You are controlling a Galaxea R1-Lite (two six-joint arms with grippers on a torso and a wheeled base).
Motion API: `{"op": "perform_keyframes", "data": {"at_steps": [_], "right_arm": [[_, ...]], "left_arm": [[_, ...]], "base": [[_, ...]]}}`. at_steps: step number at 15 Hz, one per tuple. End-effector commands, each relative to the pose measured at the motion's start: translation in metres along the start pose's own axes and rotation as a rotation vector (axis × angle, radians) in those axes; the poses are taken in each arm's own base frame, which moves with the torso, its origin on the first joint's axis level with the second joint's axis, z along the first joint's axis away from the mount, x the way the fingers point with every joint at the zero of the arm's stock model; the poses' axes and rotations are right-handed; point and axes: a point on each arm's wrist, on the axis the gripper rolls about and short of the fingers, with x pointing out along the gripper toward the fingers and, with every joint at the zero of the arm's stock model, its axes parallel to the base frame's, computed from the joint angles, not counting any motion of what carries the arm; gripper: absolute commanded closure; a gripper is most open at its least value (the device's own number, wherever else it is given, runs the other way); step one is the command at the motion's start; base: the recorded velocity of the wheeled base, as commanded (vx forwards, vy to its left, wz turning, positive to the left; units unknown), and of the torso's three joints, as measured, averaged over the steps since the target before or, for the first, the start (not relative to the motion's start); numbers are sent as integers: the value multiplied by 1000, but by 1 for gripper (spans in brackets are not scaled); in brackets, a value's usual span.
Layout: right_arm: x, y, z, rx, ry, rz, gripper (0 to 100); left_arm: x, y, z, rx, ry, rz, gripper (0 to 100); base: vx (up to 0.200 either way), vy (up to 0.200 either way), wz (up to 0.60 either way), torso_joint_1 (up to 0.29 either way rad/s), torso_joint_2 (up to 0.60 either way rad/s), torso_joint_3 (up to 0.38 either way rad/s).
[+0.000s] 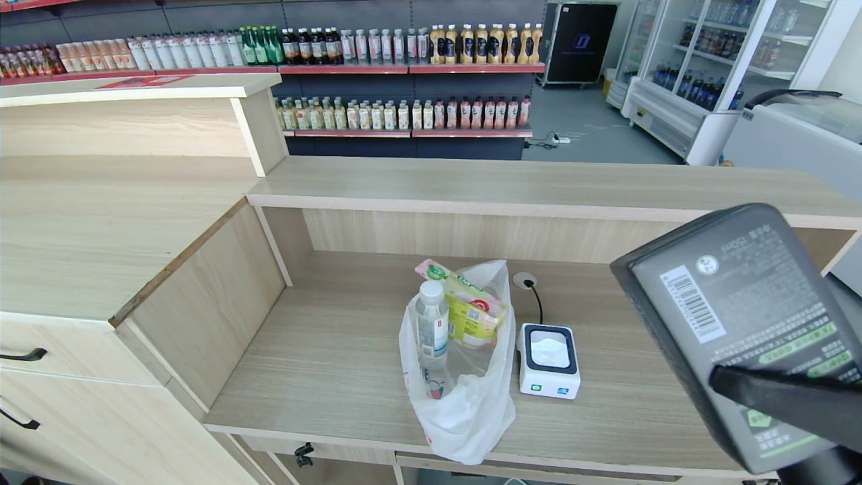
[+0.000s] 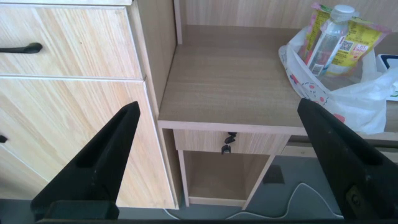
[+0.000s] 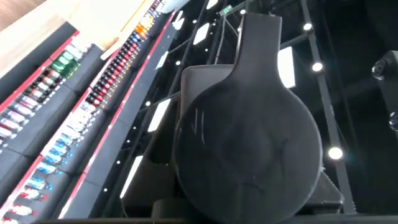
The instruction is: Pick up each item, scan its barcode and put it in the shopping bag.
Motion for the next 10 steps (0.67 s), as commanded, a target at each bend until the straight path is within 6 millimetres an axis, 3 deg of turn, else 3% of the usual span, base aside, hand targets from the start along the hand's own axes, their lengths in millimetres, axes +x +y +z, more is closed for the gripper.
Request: {"op": "perform_keyframes", "data": {"at_steps": [1,10], "right_arm": [[2,-5,0,-7,-7,-35,100],[-5,-13,-1,-47,3,-72,100]], "left_arm": [[0,0,0,0,1,0,0],[0,0,0,0,1,0,0]], "base": [[0,0,0,0,0,0],[0,0,0,0,0,0]]}}
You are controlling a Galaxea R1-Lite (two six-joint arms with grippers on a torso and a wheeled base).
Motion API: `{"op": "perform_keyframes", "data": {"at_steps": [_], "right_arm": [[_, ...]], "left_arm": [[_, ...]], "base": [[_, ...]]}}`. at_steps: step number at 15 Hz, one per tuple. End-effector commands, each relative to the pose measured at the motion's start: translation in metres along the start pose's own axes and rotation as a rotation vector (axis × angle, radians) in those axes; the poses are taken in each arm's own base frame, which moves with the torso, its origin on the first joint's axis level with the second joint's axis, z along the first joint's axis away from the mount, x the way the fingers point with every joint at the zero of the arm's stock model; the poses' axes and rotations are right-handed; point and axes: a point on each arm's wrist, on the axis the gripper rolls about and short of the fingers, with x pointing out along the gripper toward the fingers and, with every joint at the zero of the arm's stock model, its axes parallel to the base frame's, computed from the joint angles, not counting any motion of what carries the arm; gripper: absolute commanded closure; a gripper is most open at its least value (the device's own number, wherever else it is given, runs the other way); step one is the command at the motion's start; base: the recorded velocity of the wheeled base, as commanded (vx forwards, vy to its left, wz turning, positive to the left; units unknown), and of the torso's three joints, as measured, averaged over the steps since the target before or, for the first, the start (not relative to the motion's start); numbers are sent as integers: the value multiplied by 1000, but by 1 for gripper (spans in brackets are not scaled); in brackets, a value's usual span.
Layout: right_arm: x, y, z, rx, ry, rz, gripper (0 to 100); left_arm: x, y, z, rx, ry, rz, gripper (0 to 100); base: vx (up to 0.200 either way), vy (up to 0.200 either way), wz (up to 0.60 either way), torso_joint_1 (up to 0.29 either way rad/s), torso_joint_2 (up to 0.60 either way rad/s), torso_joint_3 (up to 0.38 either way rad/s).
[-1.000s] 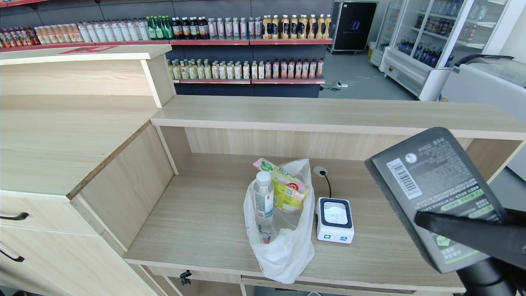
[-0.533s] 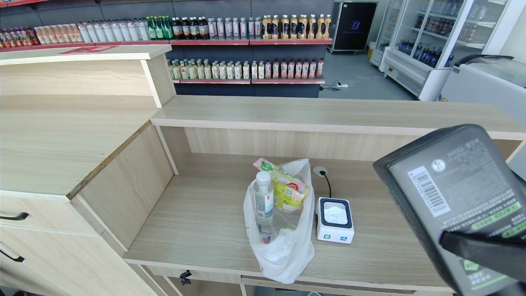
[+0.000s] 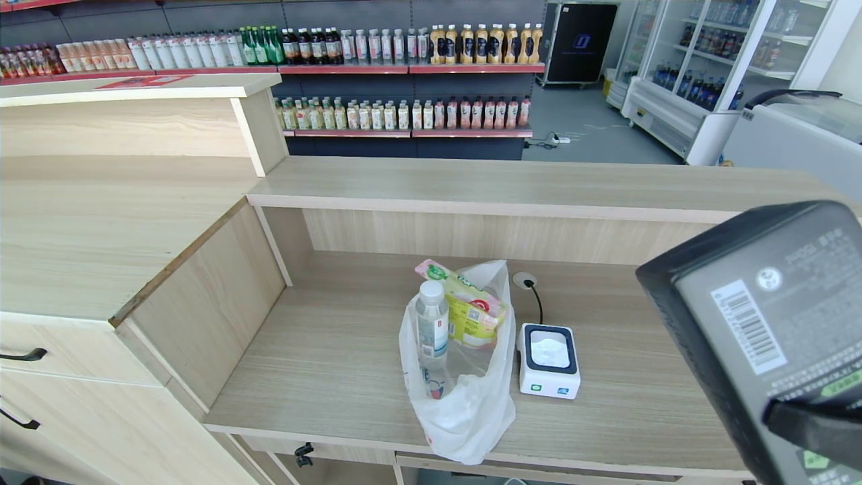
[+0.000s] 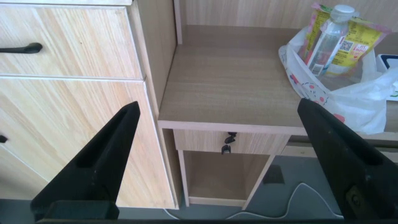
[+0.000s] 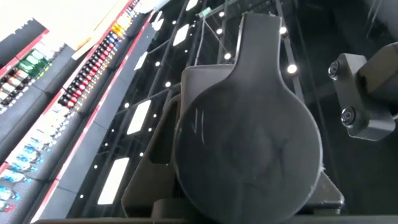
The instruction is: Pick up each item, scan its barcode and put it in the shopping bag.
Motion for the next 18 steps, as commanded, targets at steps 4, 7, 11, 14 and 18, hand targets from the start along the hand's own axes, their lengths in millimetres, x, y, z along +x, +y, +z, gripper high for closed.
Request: {"op": "perform_keyframes", "data": {"at_steps": [4,7,11,14,18], "right_arm": [[-7,-4,1,5,-12,5,100],[-8,-4,3,17,-29,14,100],[-8,-5,2,21,-25,16,100],[-22,0,-34,462,343,277,100],[-48,15,-26,1421,900,478,100]], "left_arm": [[0,0,0,0,1,0,0],[0,0,0,0,1,0,0],[0,0,0,0,1,0,0],[0,0,0,0,1,0,0],[0,0,0,0,1,0,0]], "base": [[0,0,0,0,0,0],[0,0,0,0,0,0],[0,0,0,0,0,0],[0,0,0,0,0,0],[0,0,0,0,0,0]]}}
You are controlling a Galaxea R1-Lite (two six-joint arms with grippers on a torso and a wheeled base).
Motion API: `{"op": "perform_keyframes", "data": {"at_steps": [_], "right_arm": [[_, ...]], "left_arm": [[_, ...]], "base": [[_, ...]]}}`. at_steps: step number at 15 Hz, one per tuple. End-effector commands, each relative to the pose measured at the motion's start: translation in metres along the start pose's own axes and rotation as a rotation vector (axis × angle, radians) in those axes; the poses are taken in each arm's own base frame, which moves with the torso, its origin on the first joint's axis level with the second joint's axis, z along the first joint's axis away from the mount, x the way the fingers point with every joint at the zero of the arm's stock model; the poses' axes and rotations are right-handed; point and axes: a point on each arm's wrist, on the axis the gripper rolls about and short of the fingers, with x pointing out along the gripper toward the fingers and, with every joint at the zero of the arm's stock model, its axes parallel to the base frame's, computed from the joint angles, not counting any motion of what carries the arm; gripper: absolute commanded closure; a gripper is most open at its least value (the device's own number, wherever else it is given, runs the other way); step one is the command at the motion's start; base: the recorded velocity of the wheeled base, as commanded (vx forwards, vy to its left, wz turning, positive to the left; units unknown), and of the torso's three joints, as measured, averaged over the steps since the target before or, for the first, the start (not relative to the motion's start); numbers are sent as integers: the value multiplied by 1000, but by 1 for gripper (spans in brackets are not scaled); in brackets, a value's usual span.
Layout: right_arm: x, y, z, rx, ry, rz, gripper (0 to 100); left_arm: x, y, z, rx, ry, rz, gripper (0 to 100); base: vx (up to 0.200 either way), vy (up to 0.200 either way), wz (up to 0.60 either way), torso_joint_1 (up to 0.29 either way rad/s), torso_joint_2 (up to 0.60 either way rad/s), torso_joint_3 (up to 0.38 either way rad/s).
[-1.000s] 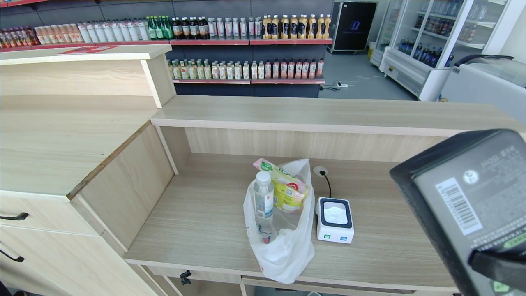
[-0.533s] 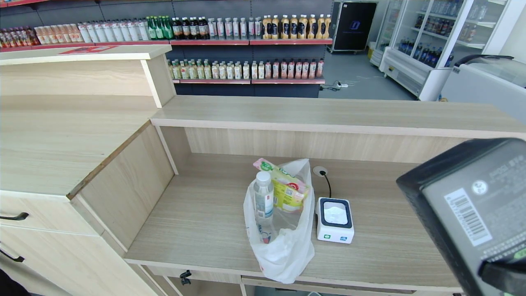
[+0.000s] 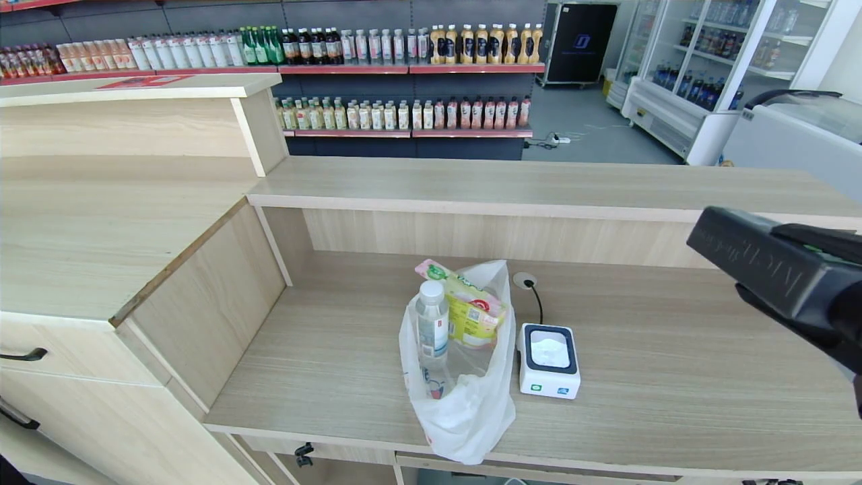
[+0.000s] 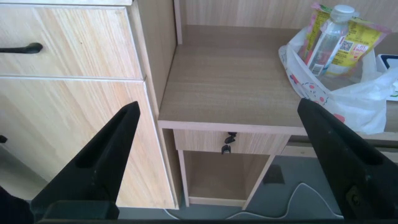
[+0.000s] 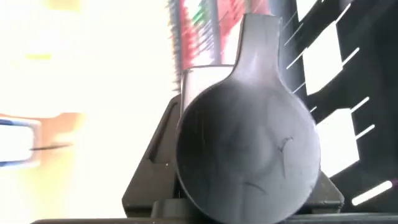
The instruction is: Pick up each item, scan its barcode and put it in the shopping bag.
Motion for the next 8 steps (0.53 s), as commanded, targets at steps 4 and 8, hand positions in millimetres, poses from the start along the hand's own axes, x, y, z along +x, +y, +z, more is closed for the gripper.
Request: {"op": "perform_keyframes", "data": {"at_steps": [4,8], "right_arm": [[-34,-22,-40,787,816,-124,100],[-44,-24,-51,1146,1057,-273,100]], "left_arm": [[0,0,0,0,1,0,0],[0,0,0,0,1,0,0]], "base": [[0,0,0,0,0,0],[0,0,0,0,0,0]]}}
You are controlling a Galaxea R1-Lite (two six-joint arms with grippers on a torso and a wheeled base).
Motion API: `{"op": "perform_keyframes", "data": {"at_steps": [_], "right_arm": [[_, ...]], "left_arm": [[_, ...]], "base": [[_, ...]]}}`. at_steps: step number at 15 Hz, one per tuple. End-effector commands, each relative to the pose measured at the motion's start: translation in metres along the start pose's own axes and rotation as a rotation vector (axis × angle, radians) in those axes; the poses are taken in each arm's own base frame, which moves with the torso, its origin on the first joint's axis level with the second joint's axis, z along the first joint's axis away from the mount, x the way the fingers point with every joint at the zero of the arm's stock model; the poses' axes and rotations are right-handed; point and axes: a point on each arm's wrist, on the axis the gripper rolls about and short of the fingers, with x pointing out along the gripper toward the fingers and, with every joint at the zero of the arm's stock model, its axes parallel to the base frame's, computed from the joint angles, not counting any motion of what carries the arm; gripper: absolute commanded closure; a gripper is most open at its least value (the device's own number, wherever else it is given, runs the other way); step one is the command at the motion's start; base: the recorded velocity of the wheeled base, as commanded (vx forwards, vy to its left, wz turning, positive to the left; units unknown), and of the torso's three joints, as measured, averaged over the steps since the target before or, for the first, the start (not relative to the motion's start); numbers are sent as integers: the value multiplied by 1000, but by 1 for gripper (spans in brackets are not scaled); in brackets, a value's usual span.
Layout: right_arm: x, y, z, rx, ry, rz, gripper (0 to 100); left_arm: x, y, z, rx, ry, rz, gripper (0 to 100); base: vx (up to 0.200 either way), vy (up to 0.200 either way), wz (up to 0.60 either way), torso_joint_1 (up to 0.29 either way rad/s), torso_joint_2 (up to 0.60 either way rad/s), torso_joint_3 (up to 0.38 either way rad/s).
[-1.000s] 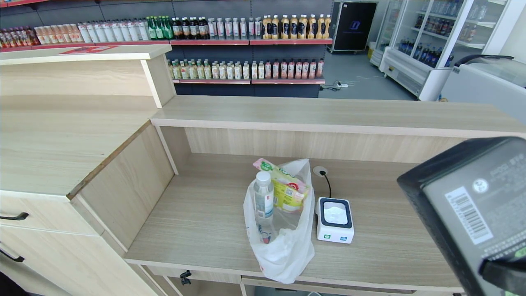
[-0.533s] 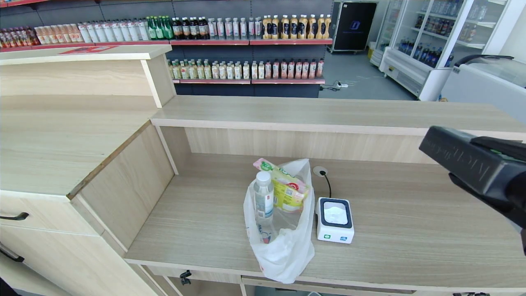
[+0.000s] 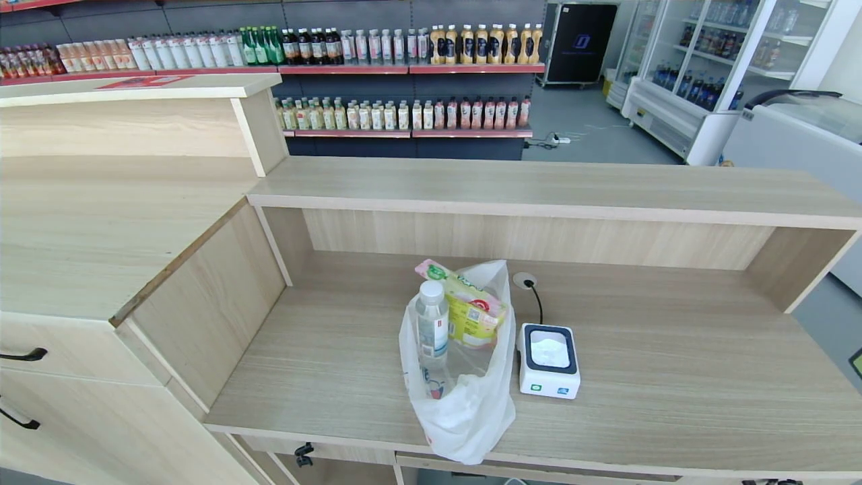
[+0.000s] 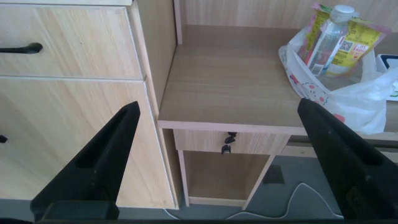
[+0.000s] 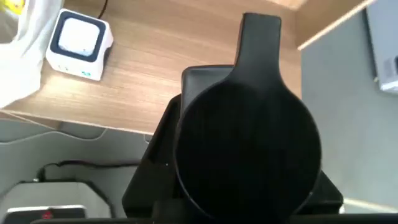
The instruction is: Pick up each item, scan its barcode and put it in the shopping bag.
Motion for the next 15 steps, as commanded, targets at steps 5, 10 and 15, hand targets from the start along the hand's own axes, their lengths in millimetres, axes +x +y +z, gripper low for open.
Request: {"op": "perform_keyframes", "data": {"at_steps": [5,10,15], "right_arm": [[29,-9,34,229,-7,-31,100],[57,2,21,287,68,224,100],[103,-15,0,451,112,437,100]], "left_arm": [[0,0,0,0,1,0,0],[0,0,0,0,1,0,0],[0,0,0,0,1,0,0]], "base": [[0,0,480,1,3,0],[0,0,480,4,4,1],[0,0,0,0,0,0]]}}
